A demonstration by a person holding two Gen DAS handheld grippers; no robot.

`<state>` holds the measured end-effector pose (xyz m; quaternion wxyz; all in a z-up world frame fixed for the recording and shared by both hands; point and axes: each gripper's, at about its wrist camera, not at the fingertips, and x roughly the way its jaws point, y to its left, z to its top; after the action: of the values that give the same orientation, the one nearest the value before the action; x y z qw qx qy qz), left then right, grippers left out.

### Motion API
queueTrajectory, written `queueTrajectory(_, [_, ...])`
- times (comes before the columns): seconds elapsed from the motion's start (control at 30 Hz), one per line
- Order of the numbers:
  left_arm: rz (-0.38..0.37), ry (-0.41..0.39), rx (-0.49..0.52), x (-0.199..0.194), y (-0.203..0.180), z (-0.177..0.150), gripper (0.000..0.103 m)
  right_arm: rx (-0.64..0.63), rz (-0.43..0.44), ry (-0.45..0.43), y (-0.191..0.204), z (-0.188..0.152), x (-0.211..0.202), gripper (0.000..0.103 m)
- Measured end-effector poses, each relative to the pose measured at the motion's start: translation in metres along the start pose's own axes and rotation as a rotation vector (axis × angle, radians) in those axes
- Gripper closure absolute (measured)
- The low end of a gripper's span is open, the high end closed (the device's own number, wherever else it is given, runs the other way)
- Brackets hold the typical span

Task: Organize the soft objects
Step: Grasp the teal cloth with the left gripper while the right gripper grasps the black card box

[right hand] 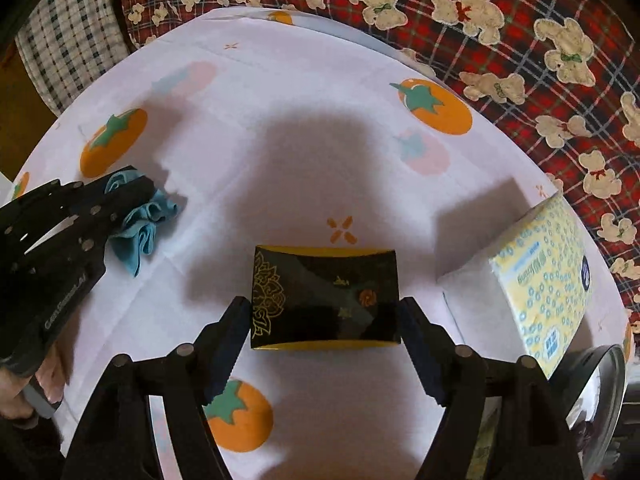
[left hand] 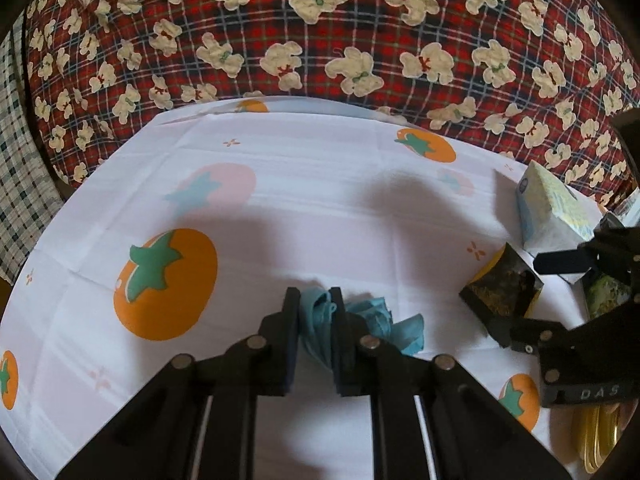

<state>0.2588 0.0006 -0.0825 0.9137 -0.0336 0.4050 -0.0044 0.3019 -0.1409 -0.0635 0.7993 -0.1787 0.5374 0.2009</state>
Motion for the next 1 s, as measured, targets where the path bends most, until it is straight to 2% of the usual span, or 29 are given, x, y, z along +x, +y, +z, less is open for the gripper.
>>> queueTrajectory(0.17, [-0.004, 0.006, 0.002, 0.001, 0.0, 0.0, 0.091, -0.005, -0.017, 0.023, 0.002, 0.005, 0.01, 0.019])
queueTrajectory(0.37, [-0.005, 0.003, -0.006, 0.001, 0.001, 0.0, 0.091, 0.026, -0.01, 0.029, -0.003, 0.009, 0.012, 0.018])
queueTrajectory(0.77, [0.002, 0.002, -0.005, -0.001, 0.003, 0.001, 0.091, 0.006, -0.017, 0.037, -0.001, 0.01, 0.014, 0.018])
queueTrajectory(0.9, [0.003, 0.001, -0.005, -0.001, 0.002, 0.001, 0.091, 0.024, 0.011, 0.044, -0.004, 0.011, 0.016, 0.018])
queueTrajectory(1.0, [0.003, 0.0, -0.005, -0.001, 0.003, 0.0, 0.091, 0.041, 0.066, 0.056, -0.007, 0.011, 0.018, 0.019])
